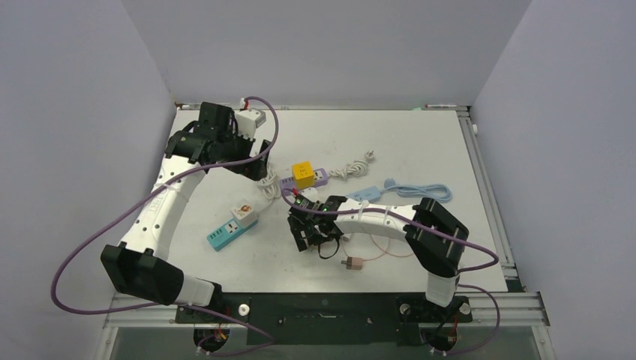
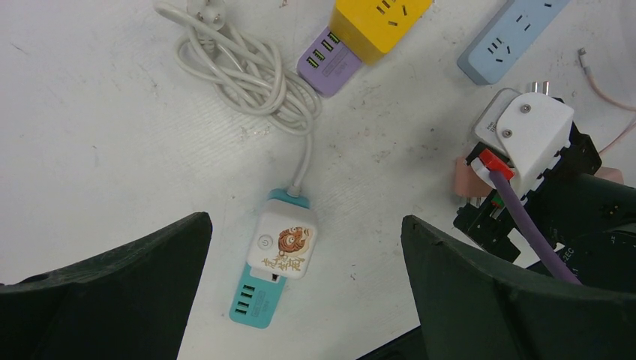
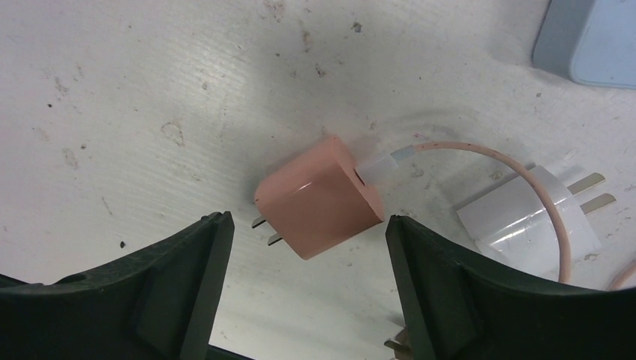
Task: Insert the plug
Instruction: Pick up the plug from the center of the board.
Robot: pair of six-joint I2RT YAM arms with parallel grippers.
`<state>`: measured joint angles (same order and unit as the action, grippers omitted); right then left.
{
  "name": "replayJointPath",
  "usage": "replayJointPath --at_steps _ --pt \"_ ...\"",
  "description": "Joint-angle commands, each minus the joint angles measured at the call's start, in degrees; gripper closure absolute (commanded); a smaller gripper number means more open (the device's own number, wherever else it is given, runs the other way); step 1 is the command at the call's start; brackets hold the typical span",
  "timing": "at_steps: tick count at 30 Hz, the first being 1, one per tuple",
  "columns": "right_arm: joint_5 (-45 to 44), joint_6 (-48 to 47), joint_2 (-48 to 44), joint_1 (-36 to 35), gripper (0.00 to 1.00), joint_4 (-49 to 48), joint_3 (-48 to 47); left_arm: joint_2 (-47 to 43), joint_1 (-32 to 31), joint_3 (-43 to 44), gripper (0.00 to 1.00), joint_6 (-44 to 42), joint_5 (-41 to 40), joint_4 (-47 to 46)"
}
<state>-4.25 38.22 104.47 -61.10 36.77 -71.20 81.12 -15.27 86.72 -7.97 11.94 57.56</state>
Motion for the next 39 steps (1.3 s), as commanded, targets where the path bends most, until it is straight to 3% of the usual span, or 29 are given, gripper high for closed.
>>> replayJointPath --at_steps 1,27,34,39 --pt "-0.1 0.9 -2.6 0.2 0.24 -1.0 2.2 -1.5 0.4 -0.4 0.04 0.1 0.1 -2.1" --pt "2.2 -1.5 4.7 2.2 0.30 -2.2 -5.1 -3.9 0.3 -2.9 0.04 -0.5 -2.1 -3.3" --pt "0.6 -2.2 7.3 2.4 0.59 -1.0 -7.1 -4.4 0.4 -3.4 0.04 -0.6 -1.7 -3.3" --pt "-1.0 -3.7 4.4 3.4 0.64 -0.5 -8.1 -4.9 0.3 -3.8 0.04 -0.7 -0.3 -2.6"
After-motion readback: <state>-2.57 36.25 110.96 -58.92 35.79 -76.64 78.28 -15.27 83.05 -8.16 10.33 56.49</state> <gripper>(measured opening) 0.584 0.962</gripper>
